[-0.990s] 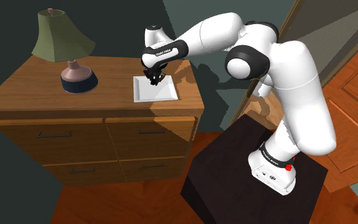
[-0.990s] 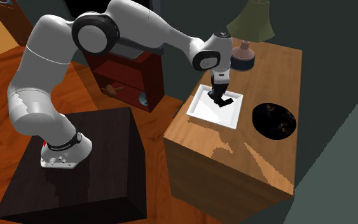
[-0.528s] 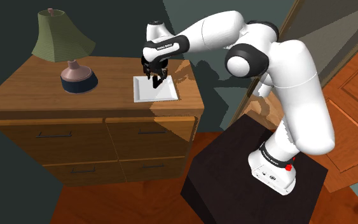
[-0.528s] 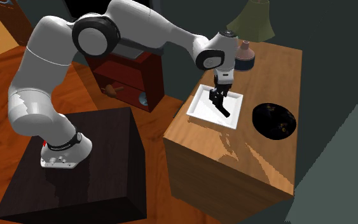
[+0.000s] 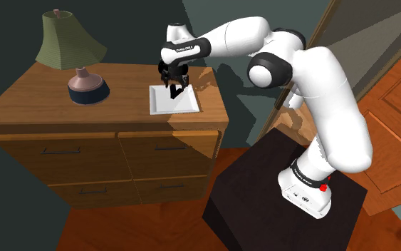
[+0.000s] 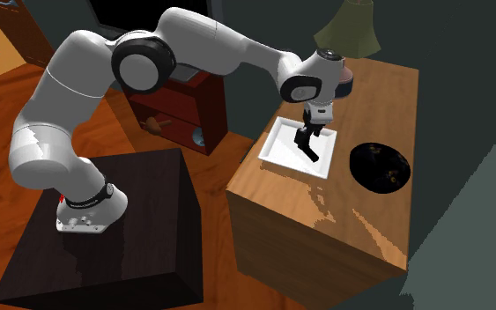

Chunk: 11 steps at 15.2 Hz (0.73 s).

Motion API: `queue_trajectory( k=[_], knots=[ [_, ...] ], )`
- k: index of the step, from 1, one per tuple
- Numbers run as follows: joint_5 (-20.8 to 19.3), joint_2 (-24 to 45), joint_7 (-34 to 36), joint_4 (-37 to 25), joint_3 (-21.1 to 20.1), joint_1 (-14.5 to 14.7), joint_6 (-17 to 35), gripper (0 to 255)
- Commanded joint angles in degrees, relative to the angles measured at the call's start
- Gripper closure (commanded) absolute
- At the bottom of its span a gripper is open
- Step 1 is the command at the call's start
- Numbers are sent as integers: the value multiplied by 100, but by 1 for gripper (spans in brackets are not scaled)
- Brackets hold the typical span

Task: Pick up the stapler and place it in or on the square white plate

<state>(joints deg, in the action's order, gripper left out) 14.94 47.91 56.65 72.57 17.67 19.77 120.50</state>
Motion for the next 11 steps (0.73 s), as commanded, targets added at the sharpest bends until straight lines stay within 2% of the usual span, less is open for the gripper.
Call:
queue_trajectory(
  k=[1,9,10,11],
  knots=[
    [26,90,-19,42,-21,-10,132,0],
    [25,90,-19,42,-21,-10,131,0],
    [25,90,-19,42,-21,-10,131,255],
    [25,90,-19,42,-21,-10,131,255]
  ],
)
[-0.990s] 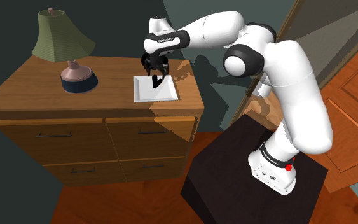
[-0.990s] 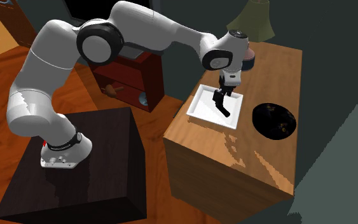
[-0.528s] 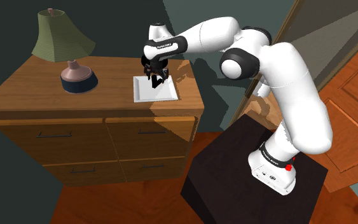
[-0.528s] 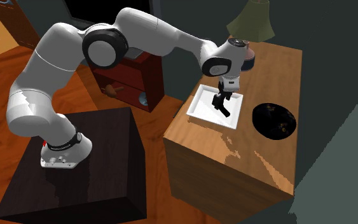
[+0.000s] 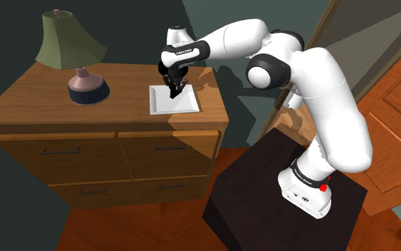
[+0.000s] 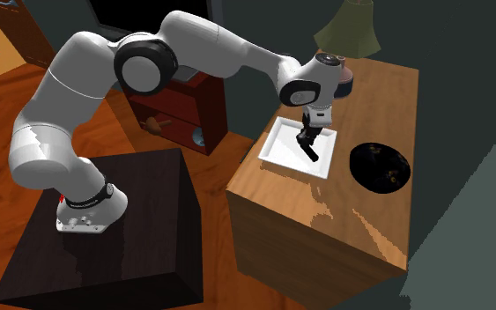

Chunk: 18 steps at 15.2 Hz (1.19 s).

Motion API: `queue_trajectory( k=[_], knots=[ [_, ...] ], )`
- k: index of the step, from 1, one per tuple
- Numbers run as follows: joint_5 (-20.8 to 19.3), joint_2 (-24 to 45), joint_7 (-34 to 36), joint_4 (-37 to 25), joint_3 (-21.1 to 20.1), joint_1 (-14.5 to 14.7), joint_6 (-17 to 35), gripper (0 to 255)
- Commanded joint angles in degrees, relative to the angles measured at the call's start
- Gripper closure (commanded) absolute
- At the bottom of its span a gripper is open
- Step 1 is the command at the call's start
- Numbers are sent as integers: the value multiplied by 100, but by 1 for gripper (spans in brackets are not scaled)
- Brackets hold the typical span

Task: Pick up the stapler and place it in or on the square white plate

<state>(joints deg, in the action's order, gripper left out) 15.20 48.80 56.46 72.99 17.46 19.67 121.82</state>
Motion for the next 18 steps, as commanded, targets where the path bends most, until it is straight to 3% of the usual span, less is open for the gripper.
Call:
queue_trajectory(
  k=[1,8,18],
  knots=[
    [0,0,0,0,0,0,0,255],
    [0,1,0,0,0,0,0,255],
    [-95,-353,56,-178,78,24,-524,255]
  ],
)
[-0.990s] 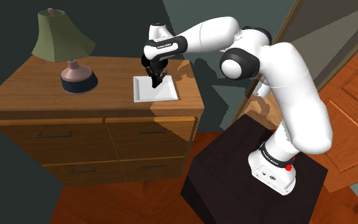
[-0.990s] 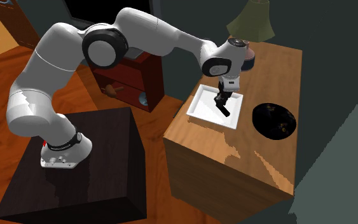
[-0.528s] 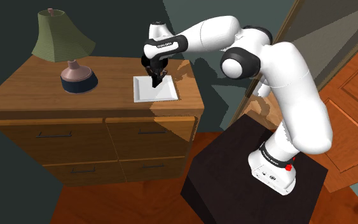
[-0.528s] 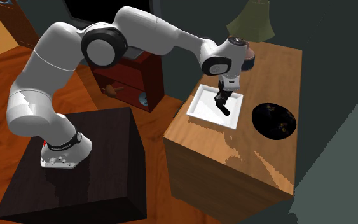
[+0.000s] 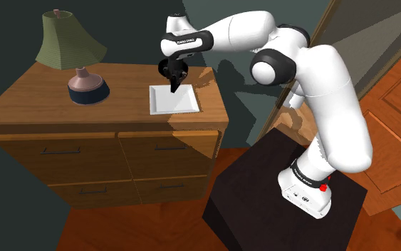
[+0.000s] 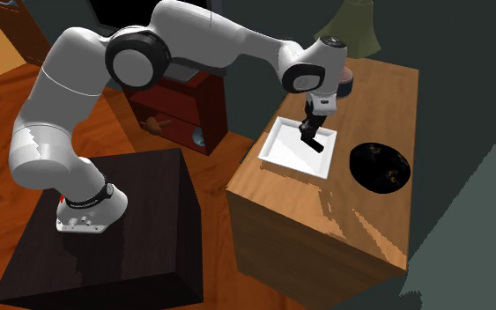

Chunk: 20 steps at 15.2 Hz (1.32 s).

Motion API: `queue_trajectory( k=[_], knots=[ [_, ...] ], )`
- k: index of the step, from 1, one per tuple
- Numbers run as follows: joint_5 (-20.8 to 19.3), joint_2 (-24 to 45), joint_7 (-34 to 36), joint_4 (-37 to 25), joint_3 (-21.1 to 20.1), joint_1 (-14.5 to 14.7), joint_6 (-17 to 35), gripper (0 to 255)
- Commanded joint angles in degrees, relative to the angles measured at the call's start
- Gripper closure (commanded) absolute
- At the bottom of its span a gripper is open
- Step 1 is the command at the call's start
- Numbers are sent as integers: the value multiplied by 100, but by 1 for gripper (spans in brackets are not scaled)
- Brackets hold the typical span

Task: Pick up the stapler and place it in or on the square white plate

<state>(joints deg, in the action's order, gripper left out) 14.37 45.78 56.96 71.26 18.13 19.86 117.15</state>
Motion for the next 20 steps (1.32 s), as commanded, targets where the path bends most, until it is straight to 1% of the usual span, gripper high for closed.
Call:
queue_trajectory(
  k=[1,6,9,20],
  knots=[
    [-21,-81,11,-32,17,6,-114,255],
    [-60,-201,38,-180,45,4,-377,255],
    [-94,-445,228,501,34,320,57,255],
    [11,-97,166,699,-47,290,595,255]
  ],
)
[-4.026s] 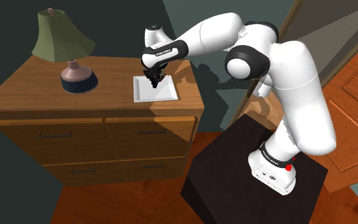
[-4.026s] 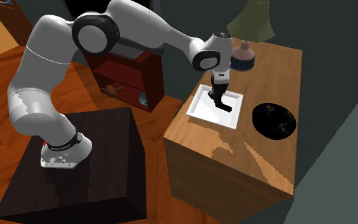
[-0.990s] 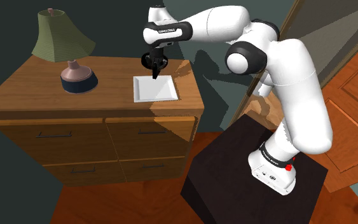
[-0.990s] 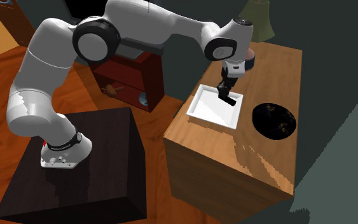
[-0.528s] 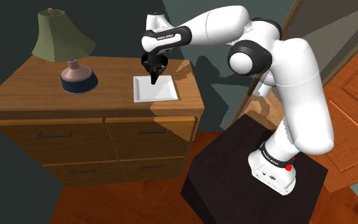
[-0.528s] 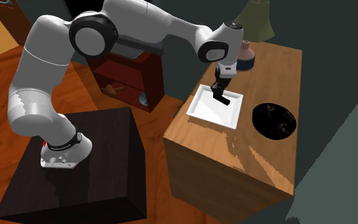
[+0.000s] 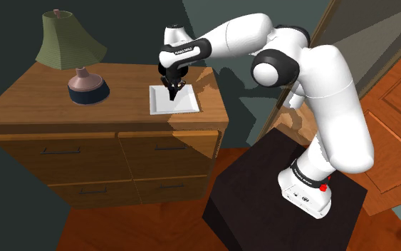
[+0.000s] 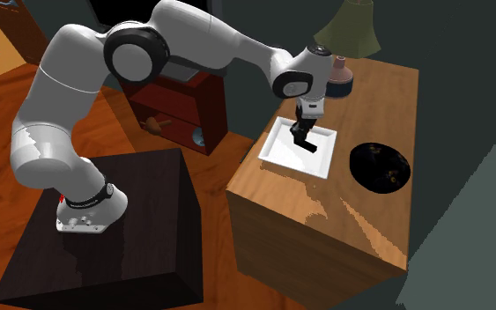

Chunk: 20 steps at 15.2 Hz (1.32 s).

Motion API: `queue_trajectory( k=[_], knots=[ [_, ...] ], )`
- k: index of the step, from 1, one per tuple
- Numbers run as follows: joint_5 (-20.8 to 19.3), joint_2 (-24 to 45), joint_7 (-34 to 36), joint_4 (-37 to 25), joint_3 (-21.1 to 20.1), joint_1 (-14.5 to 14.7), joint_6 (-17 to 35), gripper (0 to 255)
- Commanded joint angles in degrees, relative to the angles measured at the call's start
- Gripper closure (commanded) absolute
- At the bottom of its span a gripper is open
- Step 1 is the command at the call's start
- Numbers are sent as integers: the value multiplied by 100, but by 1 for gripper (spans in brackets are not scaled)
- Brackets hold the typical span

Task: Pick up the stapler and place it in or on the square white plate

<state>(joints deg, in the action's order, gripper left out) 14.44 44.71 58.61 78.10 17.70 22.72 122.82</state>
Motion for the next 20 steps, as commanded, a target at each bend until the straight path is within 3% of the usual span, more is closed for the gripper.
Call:
queue_trajectory(
  k=[1,6,7,12,16,20],
  knots=[
    [4,10,1,14,-4,4,28,255],
    [4,10,1,14,-4,4,28,255],
    [4,10,1,14,-4,4,28,0],
    [4,10,1,14,-4,4,27,0],
    [-101,-366,59,-97,78,48,-453,0],
    [-101,-366,59,-97,78,48,-453,0]
  ],
)
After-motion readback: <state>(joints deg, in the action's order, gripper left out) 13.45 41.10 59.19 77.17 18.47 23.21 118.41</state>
